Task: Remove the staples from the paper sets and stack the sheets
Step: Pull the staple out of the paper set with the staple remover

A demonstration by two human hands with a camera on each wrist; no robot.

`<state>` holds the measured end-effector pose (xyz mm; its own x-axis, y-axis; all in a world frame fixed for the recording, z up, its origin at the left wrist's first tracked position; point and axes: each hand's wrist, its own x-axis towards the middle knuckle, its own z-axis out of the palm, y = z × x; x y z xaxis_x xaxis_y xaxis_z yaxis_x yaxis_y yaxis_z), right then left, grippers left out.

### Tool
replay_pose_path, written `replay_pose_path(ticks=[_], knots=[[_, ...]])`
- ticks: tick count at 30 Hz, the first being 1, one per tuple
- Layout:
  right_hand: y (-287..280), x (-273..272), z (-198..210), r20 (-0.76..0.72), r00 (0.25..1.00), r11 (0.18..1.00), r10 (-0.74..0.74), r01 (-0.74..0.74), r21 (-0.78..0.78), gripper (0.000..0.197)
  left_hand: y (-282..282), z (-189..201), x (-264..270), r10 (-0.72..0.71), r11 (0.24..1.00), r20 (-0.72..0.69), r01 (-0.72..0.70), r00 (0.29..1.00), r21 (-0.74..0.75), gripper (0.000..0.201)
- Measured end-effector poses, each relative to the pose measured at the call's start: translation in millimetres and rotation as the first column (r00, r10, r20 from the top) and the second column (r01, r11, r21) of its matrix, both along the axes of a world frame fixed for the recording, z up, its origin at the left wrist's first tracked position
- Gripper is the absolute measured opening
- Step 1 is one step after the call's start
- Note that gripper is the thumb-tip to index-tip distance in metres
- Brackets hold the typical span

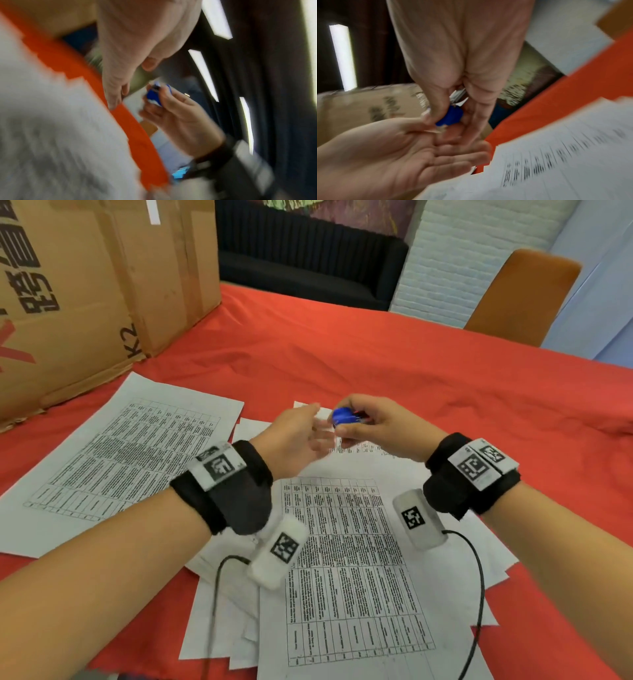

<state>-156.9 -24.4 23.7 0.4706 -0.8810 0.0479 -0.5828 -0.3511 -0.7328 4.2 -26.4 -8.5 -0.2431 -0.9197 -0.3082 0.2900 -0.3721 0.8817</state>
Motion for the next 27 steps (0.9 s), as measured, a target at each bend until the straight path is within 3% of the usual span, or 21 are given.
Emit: replay_pose_path(ticks=[1, 3, 6, 11, 16, 19, 20, 21, 23, 25, 27], knots=[[0.3, 4.1, 2.5, -0.188, 0.982, 0.988, 0.011, -0.040, -0.149, 0.022, 2.3, 0.0, -1.7, -0.013, 0.989, -0.169, 0.038, 0.986, 0.145, 0.034], [0.3, 10.7, 1.0, -0.466, 0.885, 0.937, 0.024, -0.183, -0.298, 0.028, 6.3, -4.7, -4.2, -0.007, 0.957, -0.341, 0.105, 0.940, 0.270, 0.032], [1.0, 15.3, -5.8, -0.609, 0.793, 0.930, 0.030, -0.245, -0.273, 0.034, 8.6, -12.5, -6.4, 0.023, 0.945, -0.398, 0.110, 0.917, 0.307, 0.029], [1.6, 13.9, -17.6, -0.654, 0.756, 0.945, 0.032, -0.237, -0.227, 0.041, 9.9, -24.0, -6.7, 0.005, 0.941, -0.318, 0.103, 0.948, 0.321, 0.025], [-8.2, 5.2, -7.7, -0.592, 0.806, 0.955, -0.022, -0.159, -0.252, 0.045, -1.7, -31.1, 0.9, 0.078, 0.927, -0.317, 0.048, 0.945, 0.371, 0.026], [-16.7, -4.4, -10.8, -0.735, 0.676, 0.975, -0.058, -0.118, -0.186, 0.045, -12.5, -30.7, 5.4, -0.037, 0.983, 0.082, 0.021, 0.996, 0.183, 0.020], [-16.2, -4.3, -16.4, -0.781, 0.624, 0.981, -0.037, -0.126, -0.147, 0.045, -14.7, -29.3, 4.9, -0.099, 0.993, 0.280, 0.075, 0.955, 0.095, 0.017], [-15.5, -3.1, -23.3, -0.809, 0.588, 0.984, -0.011, -0.136, -0.113, 0.044, -16.6, -28.0, 3.4, -0.148, 0.987, 0.482, 0.157, 0.863, 0.022, 0.015], [-15.1, 1.5, -33.0, -0.827, 0.561, 0.985, 0.029, -0.158, -0.073, 0.043, -20.8, -26.8, -1.3, -0.212, 0.928, 0.795, 0.372, 0.568, -0.018, 0.015], [-16.1, 6.7, -35.5, -0.838, 0.545, 0.983, 0.045, -0.171, -0.059, 0.043, -23.0, -24.6, -7.0, -0.249, 0.853, 0.919, 0.519, 0.306, 0.058, 0.022], [-18.2, 10.0, -36.3, -0.846, 0.530, 0.979, 0.057, -0.194, -0.056, 0.043, -26.4, -23.2, -11.2, -0.221, 0.815, 0.961, 0.573, 0.164, 0.089, 0.030]])
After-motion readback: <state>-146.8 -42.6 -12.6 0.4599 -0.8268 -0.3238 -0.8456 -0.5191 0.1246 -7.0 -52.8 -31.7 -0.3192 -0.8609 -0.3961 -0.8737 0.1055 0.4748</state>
